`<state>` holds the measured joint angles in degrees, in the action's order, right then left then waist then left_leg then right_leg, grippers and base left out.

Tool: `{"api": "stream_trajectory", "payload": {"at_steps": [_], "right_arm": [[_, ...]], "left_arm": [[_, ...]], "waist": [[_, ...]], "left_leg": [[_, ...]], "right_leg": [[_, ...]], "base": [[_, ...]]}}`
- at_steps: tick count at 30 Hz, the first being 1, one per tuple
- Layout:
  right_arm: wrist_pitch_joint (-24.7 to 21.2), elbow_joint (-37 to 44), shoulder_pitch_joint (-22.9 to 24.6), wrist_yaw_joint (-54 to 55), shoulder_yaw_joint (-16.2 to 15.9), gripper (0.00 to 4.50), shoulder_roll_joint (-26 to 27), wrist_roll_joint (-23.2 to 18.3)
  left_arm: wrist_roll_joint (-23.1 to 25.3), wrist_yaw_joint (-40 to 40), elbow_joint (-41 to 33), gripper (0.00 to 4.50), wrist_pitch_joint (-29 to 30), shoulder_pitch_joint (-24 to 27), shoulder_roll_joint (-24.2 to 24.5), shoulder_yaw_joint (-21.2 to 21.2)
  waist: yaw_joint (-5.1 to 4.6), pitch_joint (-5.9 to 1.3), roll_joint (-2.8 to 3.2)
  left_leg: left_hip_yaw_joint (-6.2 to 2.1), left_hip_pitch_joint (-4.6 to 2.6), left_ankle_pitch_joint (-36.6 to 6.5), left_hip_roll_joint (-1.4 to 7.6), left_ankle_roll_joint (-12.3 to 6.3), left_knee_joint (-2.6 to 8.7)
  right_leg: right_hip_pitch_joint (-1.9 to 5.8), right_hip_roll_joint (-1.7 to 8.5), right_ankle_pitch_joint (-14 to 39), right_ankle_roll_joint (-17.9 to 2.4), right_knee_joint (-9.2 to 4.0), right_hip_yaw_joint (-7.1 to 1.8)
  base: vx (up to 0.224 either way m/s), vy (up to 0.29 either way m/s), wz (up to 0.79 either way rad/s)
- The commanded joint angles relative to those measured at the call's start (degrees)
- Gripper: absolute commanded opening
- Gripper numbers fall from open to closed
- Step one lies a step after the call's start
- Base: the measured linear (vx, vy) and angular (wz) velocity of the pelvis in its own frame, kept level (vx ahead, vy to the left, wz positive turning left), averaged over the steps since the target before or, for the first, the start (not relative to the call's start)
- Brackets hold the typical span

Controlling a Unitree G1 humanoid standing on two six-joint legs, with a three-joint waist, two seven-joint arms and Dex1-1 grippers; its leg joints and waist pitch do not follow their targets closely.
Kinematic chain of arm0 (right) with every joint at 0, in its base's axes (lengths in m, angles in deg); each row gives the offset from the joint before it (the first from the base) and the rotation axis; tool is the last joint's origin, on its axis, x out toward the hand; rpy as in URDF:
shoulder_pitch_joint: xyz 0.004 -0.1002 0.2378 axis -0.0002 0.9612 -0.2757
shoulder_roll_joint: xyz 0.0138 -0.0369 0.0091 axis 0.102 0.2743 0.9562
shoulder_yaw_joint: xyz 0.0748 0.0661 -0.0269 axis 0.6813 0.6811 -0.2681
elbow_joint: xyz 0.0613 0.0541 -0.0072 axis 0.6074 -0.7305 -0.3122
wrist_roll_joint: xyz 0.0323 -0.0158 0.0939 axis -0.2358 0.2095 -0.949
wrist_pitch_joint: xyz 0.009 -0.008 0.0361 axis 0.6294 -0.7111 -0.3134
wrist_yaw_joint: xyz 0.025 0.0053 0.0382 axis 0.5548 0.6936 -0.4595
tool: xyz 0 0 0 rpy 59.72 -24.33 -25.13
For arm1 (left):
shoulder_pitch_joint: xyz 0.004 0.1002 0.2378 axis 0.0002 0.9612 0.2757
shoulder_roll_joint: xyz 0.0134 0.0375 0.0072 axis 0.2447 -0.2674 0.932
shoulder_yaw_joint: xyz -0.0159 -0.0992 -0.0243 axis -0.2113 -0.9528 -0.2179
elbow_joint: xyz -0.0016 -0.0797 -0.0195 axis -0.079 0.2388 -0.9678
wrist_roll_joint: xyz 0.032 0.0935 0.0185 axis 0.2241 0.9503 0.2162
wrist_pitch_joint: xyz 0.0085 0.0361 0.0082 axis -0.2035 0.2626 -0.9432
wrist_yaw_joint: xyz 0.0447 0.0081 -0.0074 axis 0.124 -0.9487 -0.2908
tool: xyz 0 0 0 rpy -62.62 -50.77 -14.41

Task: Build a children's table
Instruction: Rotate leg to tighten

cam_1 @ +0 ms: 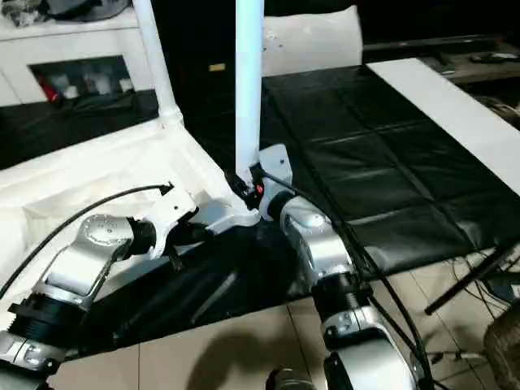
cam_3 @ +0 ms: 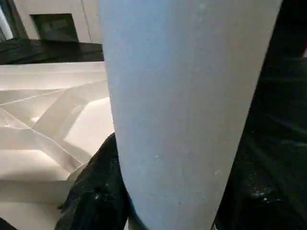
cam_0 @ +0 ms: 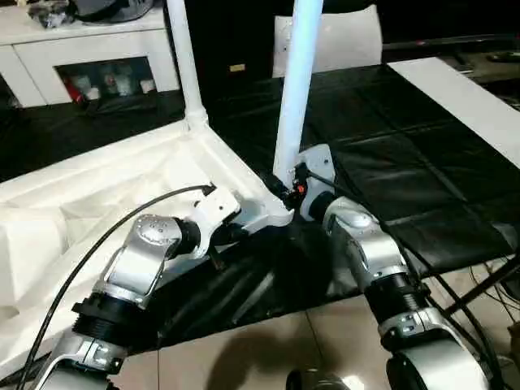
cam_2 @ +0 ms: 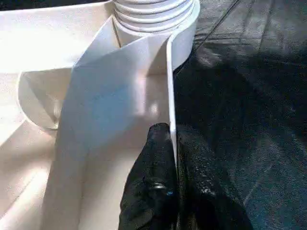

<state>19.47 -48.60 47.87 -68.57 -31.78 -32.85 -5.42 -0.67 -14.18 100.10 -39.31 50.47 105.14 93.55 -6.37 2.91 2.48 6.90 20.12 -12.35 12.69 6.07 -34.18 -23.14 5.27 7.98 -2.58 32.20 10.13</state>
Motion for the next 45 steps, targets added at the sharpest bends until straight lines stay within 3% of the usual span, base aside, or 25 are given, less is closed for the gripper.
{"api": "stream_trajectory", "payload": {"at_steps": [1,4,6,10,13,16,18,23,24,26,27,33,34,39,45], "right_arm": [[-4.5,-7.9,1.7,-0.2,-1.5,1.88,1.5,0.5],[-4.7,-8.3,1.5,0.0,-1.4,1.88,1.8,0.8],[-5.0,-8.7,1.3,0.2,-1.2,1.88,2.2,0.9],[-4.8,-9.5,0.9,-0.5,-0.5,1.88,2.7,0.3],[-4.3,-10.5,0.3,-1.0,0.0,2.61,3.0,-0.2],[-3.7,-10.9,0.1,-1.9,0.0,2.68,2.8,-0.2],[-3.1,-10.8,0.4,-2.6,-0.1,3.00,2.4,0.0],[-2.5,-9.1,1.5,-4.3,0.1,3.43,1.5,0.4],[-2.5,-8.1,2.1,-5.1,-0.1,3.54,1.1,0.3],[-3.0,-5.1,4.1,-7.7,-0.7,3.78,-0.3,0.0],[-3.1,-2.8,5.8,-9.4,-1.4,3.87,-1.5,0.2],[-2.9,7.1,12.6,-15.7,-2.7,4.35,-7.2,-0.6],[-2.9,8.1,13.2,-16.2,-2.6,4.43,-7.9,-0.7],[-2.6,15.1,17.6,-20.1,-1.5,4.43,-12.8,-2.0],[-3.3,21.7,20.7,-25.5,0.0,4.43,-18.3,-4.5]], "left_arm": [[-0.3,1.2,-5.2,0.00,-0.2,-1.3,-0.4,2.7],[0.8,1.1,-5.0,0.00,-0.4,-1.1,0.3,3.4],[0.8,1.0,-5.2,0.00,-0.4,-0.7,0.5,3.5],[0.0,0.6,-5.1,0.00,-0.3,-0.5,0.5,3.0],[-0.7,0.2,-4.7,0.00,-0.7,-0.6,0.4,2.4],[-1.1,0.5,-3.7,0.00,-2.1,-1.0,0.5,2.0],[-1.4,0.9,-2.8,0.00,-3.0,-1.4,0.7,1.7],[-1.5,1.0,-0.9,0.00,-3.9,-2.2,1.2,1.4],[-1.7,1.0,-0.5,0.00,-4.1,-2.3,1.3,1.4],[-2.0,1.1,0.4,0.00,-4.8,-2.7,1.6,1.4],[-2.1,1.5,1.4,0.00,-5.9,-3.1,1.9,1.4],[-3.5,5.6,5.2,0.00,-12.5,-3.9,3.4,1.2],[-3.7,6.2,5.7,0.00,-13.4,-4.0,3.6,1.3],[-4.1,10.4,9.0,0.00,-18.8,-4.9,5.3,2.8],[-5.0,17.4,13.4,0.00,-25.6,-6.5,6.4,5.0]], "waist": [[1.39,-3.49,0.13],[1.45,-3.30,0.13],[1.45,-3.33,0.22],[1.38,-3.64,0.51],[1.34,-3.79,0.55],[2.09,-3.96,0.67],[2.31,-4.04,1.16],[3.25,-4.21,1.08],[3.45,-4.18,1.31],[3.82,-4.18,1.20],[4.30,-4.22,1.50],[6.00,-4.26,1.21],[6.35,-4.26,1.42],[7.11,-4.14,1.19],[8.11,-4.26,0.91]], "left_leg": [[0.95,1.55,-9.2,-0.33,-5.91,3.56],[0.87,1.20,-12.4,-0.37,-4.49,3.67],[0.74,1.10,-13.0,-0.25,-4.07,3.74],[0.63,1.20,-12.6,-0.15,-4.02,3.73],[0.72,1.06,-12.6,-0.17,-4.24,3.62],[0.78,1.14,-10.8,-0.08,-4.24,3.58],[0.69,1.10,-9.6,0.04,-4.44,3.57],[1.03,0.95,-7.8,-0.02,-5.01,3.43],[1.00,0.91,-7.9,0.00,-4.88,3.48],[1.09,0.87,-8.2,0.00,-4.88,3.43],[1.09,0.81,-7.7,0.02,-5.03,3.46],[1.37,0.69,-7.0,-0.10,-5.44,3.38],[1.33,0.52,-7.2,-0.01,-5.52,3.47],[1.39,0.46,-8.2,0.01,-4.96,3.61],[1.52,0.36,-7.4,0.00,-5.58,3.53]], "right_leg": [[4.64,3.44,19.4,-8.4,-3.57,-3.13],[4.34,3.34,24.5,-6.3,-4.20,-2.95],[4.25,3.31,25.0,-5.9,-4.23,-2.94],[4.43,3.30,22.3,-6.9,-3.90,-3.07],[4.36,3.34,21.3,-7.8,-3.80,-3.09],[4.48,3.24,18.7,-8.6,-3.47,-3.23],[4.51,3.16,16.0,-9.3,-3.05,-3.31],[4.63,3.14,13.3,-10.2,-2.88,-3.48],[4.66,3.14,13.8,-10.2,-2.83,-3.46],[4.68,3.10,14.2,-9.8,-3.01,-3.46],[4.65,3.04,14.1,-9.6,-2.91,-3.50],[4.58,2.90,14.6,-8.2,-3.21,-3.63],[4.53,2.91,15.2,-7.8,-3.31,-3.61],[4.42,2.85,17.1,-7.0,-3.64,-3.62],[4.39,2.84,17.0,-6.5,-3.69,-3.68]], "base": [[0.000,0.000,0.00],[0.000,0.000,0.00],[0.000,0.000,0.00],[0.000,0.000,0.00],[0.000,0.000,0.00],[0.000,0.000,0.00],[0.000,0.000,0.00],[0.000,0.000,0.00],[0.000,0.000,0.00],[0.000,0.000,0.00],[0.000,0.000,0.00],[0.000,0.000,0.00],[0.000,0.000,0.00],[0.000,0.000,0.00],[0.000,0.000,0.00]]}}
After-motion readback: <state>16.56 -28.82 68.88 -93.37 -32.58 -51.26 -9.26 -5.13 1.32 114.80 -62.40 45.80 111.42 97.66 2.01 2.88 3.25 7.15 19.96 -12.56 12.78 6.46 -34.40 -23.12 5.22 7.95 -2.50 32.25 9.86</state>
